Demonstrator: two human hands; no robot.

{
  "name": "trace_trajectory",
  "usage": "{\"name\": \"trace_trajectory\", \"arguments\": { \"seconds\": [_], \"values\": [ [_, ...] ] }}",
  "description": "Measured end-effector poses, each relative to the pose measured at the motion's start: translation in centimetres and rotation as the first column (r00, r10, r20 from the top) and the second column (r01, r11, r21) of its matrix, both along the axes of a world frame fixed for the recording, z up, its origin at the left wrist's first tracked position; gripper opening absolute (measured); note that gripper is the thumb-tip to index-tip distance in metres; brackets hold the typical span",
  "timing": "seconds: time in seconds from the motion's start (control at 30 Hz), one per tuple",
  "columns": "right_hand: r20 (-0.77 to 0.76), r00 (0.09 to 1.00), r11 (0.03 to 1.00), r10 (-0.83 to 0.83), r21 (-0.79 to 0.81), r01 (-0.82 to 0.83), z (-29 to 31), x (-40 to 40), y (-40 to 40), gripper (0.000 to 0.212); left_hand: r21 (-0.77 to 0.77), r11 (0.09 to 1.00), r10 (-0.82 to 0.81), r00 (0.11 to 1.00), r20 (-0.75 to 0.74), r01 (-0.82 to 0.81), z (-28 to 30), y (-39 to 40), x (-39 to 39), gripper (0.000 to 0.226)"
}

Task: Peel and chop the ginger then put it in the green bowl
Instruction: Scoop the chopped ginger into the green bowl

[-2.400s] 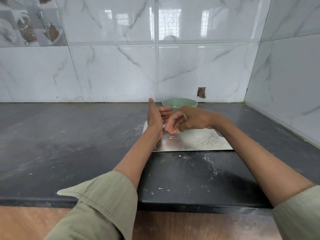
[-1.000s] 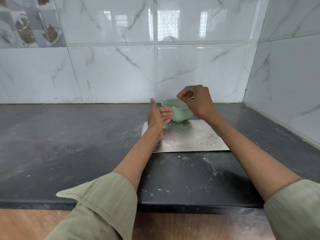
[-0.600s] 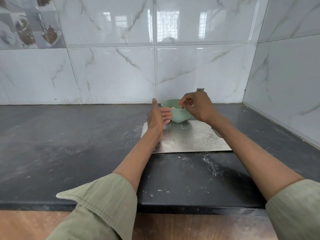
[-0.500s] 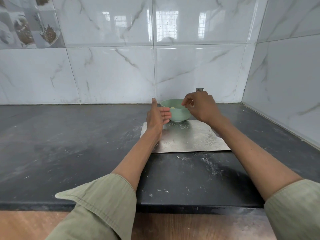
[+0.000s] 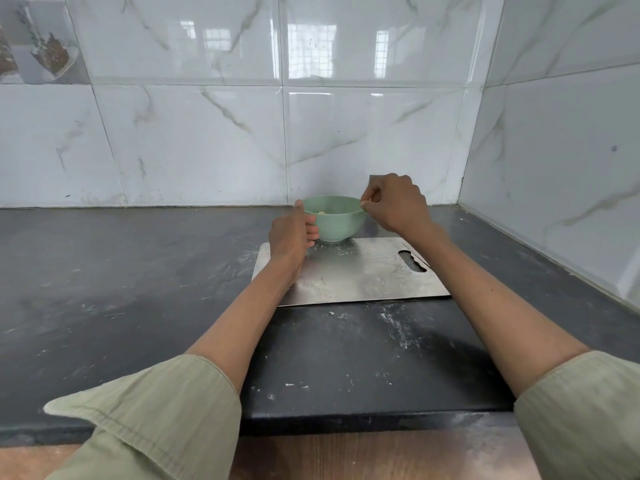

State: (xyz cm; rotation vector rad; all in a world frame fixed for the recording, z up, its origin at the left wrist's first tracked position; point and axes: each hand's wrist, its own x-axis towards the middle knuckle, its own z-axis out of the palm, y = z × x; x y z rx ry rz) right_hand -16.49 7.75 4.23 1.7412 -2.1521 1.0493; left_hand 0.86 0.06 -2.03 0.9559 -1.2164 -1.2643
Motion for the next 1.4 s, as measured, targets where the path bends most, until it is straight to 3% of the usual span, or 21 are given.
{"name": "trace_trajectory", "arguments": {
  "seconds": [0.1, 0.2, 0.3, 0.47, 0.67, 0.8, 0.87, 0.93, 1.03, 1.2, 1.4],
  "values": [
    [0.061, 0.996, 0.998, 0.065, -0.031, -0.063, -1.9, 0.3, -0.8, 0.005, -0.057, 0.997, 0.062, 0.997, 0.035, -0.060, -1.0, -0.2, -0.5, 0.042],
    [0.027, 0.997, 0.996, 0.066, -0.055, -0.064, -3.4, 1.1, -1.2, 0.018, -0.097, 0.980, 0.184, 0.980, 0.078, -0.177, -1.8, 0.7, -0.6, 0.036],
    [0.026, 0.997, 0.993, 0.066, -0.104, -0.063, -3.8, 1.7, -1.2, 0.021, -0.087, 0.977, 0.201, 0.976, 0.084, -0.194, -1.1, 2.3, -0.3, 0.029],
    [0.138, 0.989, 0.998, 0.059, -0.016, -0.057, -4.4, 3.0, 1.1, 0.032, -0.031, 0.972, 0.235, 0.953, 0.189, -0.234, -0.1, 3.7, -0.4, 0.040],
    [0.279, 0.959, 0.986, 0.047, 0.140, -0.089, -3.5, 3.9, 4.3, 0.029, 0.194, 0.967, 0.095, 0.941, 0.325, -0.165, 3.6, 4.0, -0.3, 0.057],
    [0.390, 0.917, 0.962, 0.088, 0.205, -0.179, -1.7, 2.3, 5.7, 0.029, 0.202, 0.966, 0.022, 0.835, 0.549, -0.159, 4.7, 3.3, -0.3, 0.026],
    [0.417, 0.909, 0.966, 0.005, 0.234, -0.113, -1.0, 0.6, 6.7, 0.033, 0.232, 0.960, -0.008, 0.815, 0.579, -0.155, 5.1, 3.1, -0.2, 0.021],
    [0.385, 0.903, 0.949, -0.190, 0.307, 0.069, -0.6, -1.6, 8.2, 0.030, 0.278, 0.947, -0.039, 0.807, 0.590, -0.158, 5.6, 2.9, -0.1, 0.021],
    [0.319, 0.860, 0.853, -0.399, 0.474, 0.220, -1.2, -4.5, 10.3, 0.031, 0.307, 0.936, -0.052, 0.796, 0.603, -0.171, 6.3, 2.8, -0.1, 0.023],
    [0.328, 0.868, 0.830, -0.373, 0.535, 0.155, -2.0, -6.0, 10.2, 0.010, 0.387, 0.904, -0.069, 0.831, 0.552, -0.182, 7.1, 2.2, -0.4, 0.020],
    [0.342, 0.819, 0.794, -0.461, 0.571, 0.209, -1.8, -5.8, 8.9, 0.012, 0.436, 0.888, -0.143, 0.814, 0.562, -0.144, 7.4, -0.6, -0.5, 0.022]
  ]
}}
